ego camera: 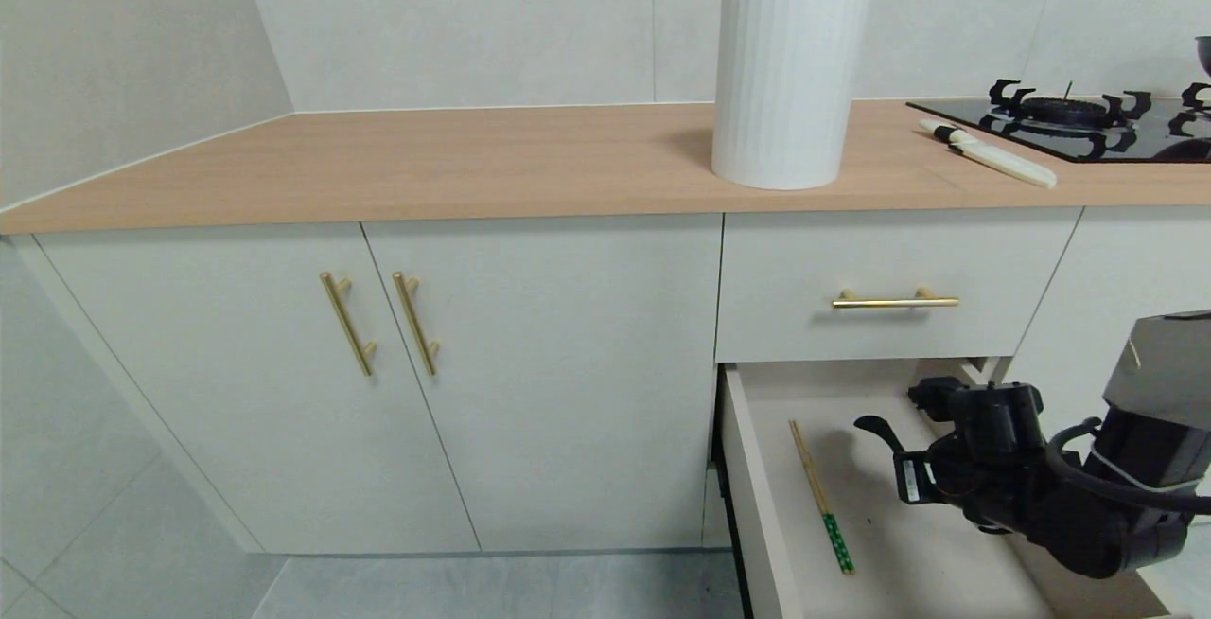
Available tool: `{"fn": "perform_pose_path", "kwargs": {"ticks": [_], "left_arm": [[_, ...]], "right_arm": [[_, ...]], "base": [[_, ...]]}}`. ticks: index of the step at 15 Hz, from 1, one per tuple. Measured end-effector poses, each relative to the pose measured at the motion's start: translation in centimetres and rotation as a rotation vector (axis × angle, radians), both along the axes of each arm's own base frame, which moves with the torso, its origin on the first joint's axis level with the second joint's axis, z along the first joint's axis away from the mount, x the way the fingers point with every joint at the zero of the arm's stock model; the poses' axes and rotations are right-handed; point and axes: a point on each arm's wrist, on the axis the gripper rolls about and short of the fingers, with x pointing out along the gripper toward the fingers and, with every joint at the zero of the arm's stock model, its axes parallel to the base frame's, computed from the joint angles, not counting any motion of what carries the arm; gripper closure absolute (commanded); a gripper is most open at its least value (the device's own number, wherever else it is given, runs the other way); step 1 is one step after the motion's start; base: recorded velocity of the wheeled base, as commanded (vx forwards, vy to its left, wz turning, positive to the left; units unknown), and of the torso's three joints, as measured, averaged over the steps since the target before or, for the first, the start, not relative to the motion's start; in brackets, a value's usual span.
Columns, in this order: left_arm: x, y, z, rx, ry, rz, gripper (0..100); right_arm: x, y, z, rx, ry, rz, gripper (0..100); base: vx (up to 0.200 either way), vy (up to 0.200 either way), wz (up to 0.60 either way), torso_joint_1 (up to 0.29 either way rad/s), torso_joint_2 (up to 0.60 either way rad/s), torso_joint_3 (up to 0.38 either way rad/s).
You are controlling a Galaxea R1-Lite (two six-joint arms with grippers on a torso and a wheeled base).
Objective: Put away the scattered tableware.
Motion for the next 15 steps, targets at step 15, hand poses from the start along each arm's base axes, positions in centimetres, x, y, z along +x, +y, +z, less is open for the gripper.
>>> {"fn": "perform_pose_path", "kwargs": {"ticks": [15], "left_arm": [[0.0,0.0,0.0,0.000,0.000,0.000,0]], "right_arm": [[1.0,0.1,-4.4,-0.035,0.078,-0.019,100]], "base": [[0.000,0.000,0.00,0.000,0.00,0.000]]}}
